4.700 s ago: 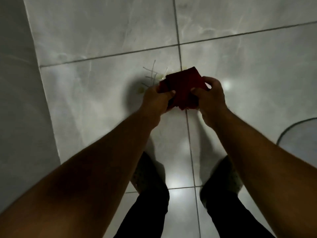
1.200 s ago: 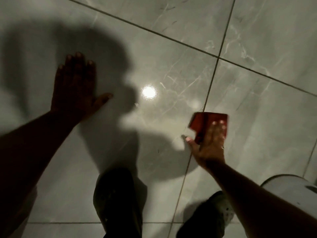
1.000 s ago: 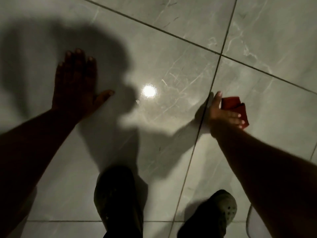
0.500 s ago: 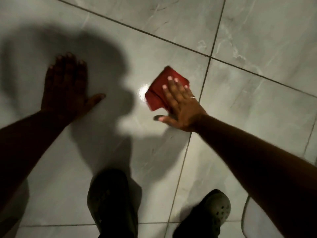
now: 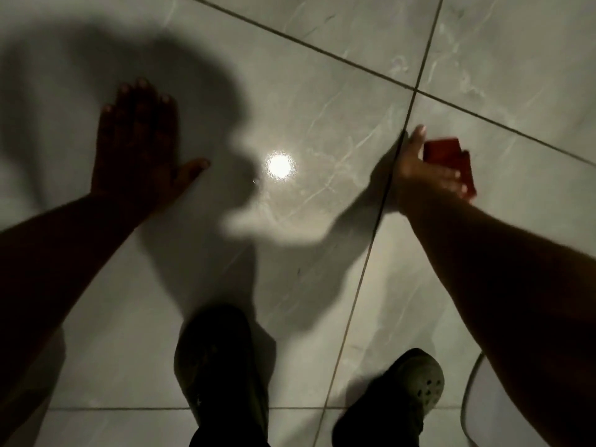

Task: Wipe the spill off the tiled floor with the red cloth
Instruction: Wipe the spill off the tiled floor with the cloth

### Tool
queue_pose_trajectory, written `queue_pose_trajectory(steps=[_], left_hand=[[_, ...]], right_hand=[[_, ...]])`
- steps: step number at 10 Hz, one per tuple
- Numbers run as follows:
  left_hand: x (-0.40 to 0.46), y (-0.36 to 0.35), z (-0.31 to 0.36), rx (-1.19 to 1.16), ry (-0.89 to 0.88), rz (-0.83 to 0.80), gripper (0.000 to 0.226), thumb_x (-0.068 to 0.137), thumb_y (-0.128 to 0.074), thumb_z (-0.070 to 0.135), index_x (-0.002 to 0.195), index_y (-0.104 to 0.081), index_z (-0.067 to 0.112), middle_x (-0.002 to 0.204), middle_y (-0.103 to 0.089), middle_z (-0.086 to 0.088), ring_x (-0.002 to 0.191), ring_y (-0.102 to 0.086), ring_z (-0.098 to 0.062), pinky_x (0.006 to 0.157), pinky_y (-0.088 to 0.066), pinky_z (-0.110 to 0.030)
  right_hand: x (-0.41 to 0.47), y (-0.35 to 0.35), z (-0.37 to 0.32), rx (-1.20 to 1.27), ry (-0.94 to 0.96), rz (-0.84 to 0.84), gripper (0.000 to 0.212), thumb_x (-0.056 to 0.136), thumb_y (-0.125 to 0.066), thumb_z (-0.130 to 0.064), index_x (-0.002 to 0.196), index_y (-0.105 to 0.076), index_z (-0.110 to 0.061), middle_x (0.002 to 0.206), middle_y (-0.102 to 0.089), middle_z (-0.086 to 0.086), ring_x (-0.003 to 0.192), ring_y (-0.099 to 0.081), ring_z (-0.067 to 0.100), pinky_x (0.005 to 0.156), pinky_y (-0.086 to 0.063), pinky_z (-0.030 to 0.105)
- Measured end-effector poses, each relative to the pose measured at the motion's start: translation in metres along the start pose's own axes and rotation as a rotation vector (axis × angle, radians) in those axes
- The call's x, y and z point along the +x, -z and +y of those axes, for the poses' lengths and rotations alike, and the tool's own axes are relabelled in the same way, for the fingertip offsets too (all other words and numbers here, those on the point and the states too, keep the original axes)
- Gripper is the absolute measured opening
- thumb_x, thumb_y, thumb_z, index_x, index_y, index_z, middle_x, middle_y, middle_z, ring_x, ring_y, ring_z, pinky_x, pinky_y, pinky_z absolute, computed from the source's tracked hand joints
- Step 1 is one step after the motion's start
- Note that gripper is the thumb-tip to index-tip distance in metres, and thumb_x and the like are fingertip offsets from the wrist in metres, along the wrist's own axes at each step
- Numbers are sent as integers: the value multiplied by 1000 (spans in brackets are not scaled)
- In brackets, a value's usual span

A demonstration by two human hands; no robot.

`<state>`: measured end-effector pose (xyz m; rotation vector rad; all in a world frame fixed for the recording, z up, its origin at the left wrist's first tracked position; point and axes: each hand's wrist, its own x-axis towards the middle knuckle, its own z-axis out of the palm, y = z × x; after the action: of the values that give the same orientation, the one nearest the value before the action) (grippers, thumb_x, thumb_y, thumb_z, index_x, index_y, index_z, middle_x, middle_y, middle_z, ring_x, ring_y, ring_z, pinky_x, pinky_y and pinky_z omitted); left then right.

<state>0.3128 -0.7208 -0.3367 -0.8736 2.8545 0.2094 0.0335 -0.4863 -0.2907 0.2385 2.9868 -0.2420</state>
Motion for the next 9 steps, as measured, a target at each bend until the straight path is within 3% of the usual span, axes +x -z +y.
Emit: queue_pose_trajectory(steps=[1,2,3,4,5,6,7,8,9], left_hand=[[7,4,-4,60,-1,-28,102,84,-24,76,154,-9,4,160,-12,-30,147,-16,-48,116,-14,-58],[17,8,-6,100,-46,-51,106,80,-29,77,152,-13,2,158,-16,-32,144,-20,-50,113,-20,-60],[28,6,-12,116,-63,-62,109,78,-30,80,152,-16,1,157,-18,-32,144,-21,-49,115,-18,-59],[21,-2,-15,103,-69,-36,108,81,-27,79,155,-11,2,160,-13,-30,149,-14,-47,121,-10,-56],[10,-9,-14,89,-50,-9,102,87,-26,75,156,0,5,163,-4,-27,150,-7,-46,122,-6,-56],[6,-10,-8,67,-6,-9,98,89,-26,72,156,-1,6,162,-6,-28,149,-9,-48,119,-7,-57],[3,-14,-3,45,35,-6,95,89,-25,71,156,-2,7,162,-7,-28,148,-11,-49,118,-8,-58],[-3,-20,0,24,74,18,94,90,-27,70,156,2,11,162,-6,-26,149,-9,-47,119,-5,-56],[-5,-21,3,21,98,43,92,91,-29,68,156,5,12,162,-6,-27,148,-11,-48,118,-8,-59]], right_hand=[[9,-13,-71,-24,12,-33,104,78,-30,-81,148,-26,-3,157,-21,26,147,-18,40,121,-11,56],[-8,-32,-132,-16,396,-362,111,78,-24,-82,152,6,-6,162,13,19,150,12,35,118,9,55],[-52,-44,-133,-121,960,-480,105,78,-27,-77,153,-3,-8,163,6,18,150,9,35,119,4,55],[-64,-39,-75,-119,1332,-522,96,82,-40,-69,152,-17,-8,163,-9,19,151,-4,36,121,-8,57],[-40,-19,27,-165,1225,-465,96,83,-53,-64,151,-22,-4,160,-17,24,149,-12,39,121,-13,54],[-5,6,120,-146,510,-371,95,88,-52,-57,151,-10,0,160,-5,29,150,-5,41,123,-5,49],[5,10,151,-124,-247,-362,97,91,-33,-67,151,6,-1,161,11,25,150,6,38,121,1,46],[-17,-5,120,-48,-380,-267,99,88,-36,-70,151,-4,0,160,0,29,148,-2,44,120,-7,54],[-61,-25,63,-42,-111,-204,91,83,-44,-69,145,-29,-5,151,-25,34,140,-21,53,115,-20,58]])
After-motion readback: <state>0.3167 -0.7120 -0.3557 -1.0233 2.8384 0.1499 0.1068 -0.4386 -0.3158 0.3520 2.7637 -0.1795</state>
